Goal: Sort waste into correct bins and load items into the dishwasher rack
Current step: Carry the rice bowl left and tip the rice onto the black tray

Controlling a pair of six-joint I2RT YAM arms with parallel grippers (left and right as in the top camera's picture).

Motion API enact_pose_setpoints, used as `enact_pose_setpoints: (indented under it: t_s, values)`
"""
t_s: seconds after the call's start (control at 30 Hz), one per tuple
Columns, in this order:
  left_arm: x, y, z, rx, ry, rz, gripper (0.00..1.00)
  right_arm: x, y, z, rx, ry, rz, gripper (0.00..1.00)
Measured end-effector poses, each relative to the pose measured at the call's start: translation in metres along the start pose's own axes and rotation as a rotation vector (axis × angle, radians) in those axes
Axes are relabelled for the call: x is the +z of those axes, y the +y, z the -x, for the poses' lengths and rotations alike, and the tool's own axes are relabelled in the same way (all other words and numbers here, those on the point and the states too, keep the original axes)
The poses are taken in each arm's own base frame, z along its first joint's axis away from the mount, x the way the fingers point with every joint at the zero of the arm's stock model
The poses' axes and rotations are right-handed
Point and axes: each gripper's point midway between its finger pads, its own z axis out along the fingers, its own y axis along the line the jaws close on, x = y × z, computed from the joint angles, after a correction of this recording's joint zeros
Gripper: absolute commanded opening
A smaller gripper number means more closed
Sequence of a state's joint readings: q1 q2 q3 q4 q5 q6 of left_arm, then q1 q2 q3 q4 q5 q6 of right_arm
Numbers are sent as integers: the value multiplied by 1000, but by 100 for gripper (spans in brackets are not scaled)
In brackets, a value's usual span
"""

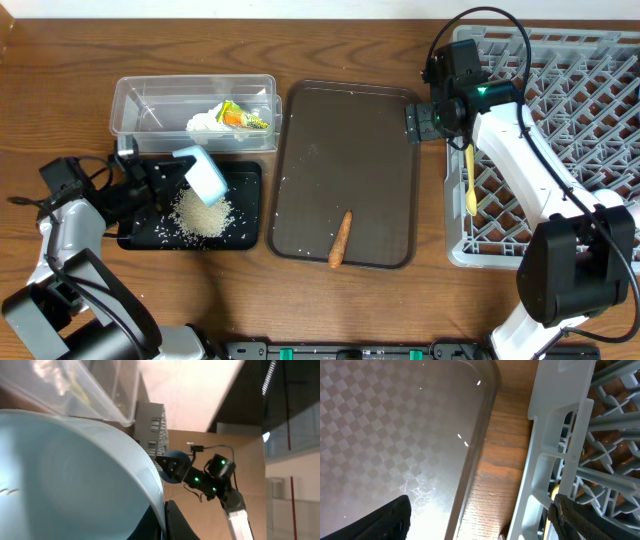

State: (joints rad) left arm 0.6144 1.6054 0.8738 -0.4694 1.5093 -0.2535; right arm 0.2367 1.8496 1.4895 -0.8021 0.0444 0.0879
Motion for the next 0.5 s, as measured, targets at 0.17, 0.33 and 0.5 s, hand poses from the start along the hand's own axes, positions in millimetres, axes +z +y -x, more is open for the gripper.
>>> enact_pose_setpoints:
  t_s: [0.17, 0.33, 0.5]
  values:
    - [0, 3, 2, -23, -8, 20, 6, 0, 0, 0, 0, 0, -1, 88]
    - [0, 4, 3, -11, -11, 27, 6, 0, 0, 0, 0, 0, -1, 88]
    - [5, 21, -3, -68, -12, 124, 6, 0, 0, 0, 0, 0, -1, 88]
